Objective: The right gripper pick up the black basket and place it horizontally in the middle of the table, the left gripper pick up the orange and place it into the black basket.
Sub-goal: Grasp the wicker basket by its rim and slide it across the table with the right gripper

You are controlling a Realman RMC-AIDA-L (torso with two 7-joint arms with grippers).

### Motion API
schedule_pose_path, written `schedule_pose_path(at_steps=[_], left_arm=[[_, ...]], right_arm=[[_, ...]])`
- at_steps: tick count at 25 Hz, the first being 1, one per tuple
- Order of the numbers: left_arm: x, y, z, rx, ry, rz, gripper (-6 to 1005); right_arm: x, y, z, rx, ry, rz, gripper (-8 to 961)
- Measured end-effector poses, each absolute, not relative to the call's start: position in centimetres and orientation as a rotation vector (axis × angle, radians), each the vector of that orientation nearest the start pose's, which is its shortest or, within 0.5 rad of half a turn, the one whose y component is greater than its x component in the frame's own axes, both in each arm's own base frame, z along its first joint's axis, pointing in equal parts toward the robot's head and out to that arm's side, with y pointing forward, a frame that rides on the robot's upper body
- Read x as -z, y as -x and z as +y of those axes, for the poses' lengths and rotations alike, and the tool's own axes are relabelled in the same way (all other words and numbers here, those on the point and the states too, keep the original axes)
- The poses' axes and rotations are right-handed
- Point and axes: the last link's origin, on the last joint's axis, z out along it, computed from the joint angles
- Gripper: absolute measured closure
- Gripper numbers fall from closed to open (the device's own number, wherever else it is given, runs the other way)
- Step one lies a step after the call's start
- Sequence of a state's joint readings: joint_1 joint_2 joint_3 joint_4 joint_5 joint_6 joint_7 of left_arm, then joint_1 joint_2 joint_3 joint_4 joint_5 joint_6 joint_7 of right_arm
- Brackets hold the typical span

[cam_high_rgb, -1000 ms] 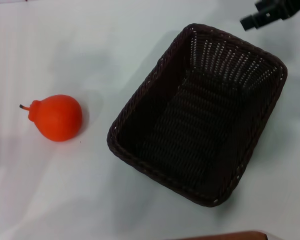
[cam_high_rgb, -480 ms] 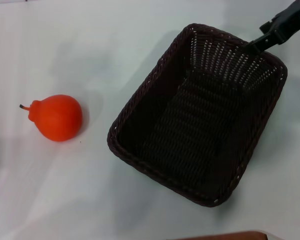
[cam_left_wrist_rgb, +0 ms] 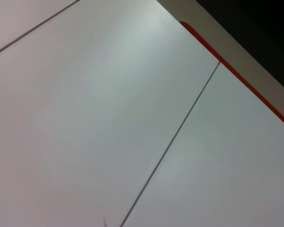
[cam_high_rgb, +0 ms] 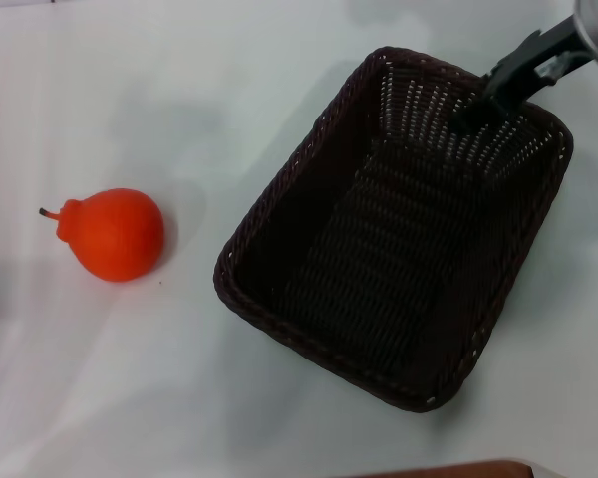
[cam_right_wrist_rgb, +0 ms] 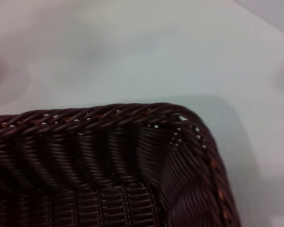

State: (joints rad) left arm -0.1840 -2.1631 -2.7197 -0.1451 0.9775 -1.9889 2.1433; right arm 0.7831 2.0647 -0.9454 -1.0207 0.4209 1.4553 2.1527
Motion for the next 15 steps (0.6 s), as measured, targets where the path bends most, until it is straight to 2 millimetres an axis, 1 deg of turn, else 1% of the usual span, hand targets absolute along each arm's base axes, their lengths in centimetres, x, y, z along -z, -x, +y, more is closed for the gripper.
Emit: schedule_pose_path(at_steps=[3,8,12,15], left_arm=[[-5.4,31.9,20.4,1.642,1.289,-0.55,240],[-5.4,31.7,21.2,1.643,1.301,-0.555,242],[-5.3,31.6,21.8,1.641,1.308,-0.563,244],[-5.4,31.6,22.3,1.634,1.313,-0.571,245]], right_arm=[[-2.7,-21.8,40.7,-0.57,-0.814,2.669,318],[-3.1,-22.1,40.6,-0.564,-0.821,2.672,556],[-3.5,-22.6,40.3,-0.555,-0.854,2.669,604],[-4.1,-22.9,40.0,-0.533,-0.916,2.674,639]])
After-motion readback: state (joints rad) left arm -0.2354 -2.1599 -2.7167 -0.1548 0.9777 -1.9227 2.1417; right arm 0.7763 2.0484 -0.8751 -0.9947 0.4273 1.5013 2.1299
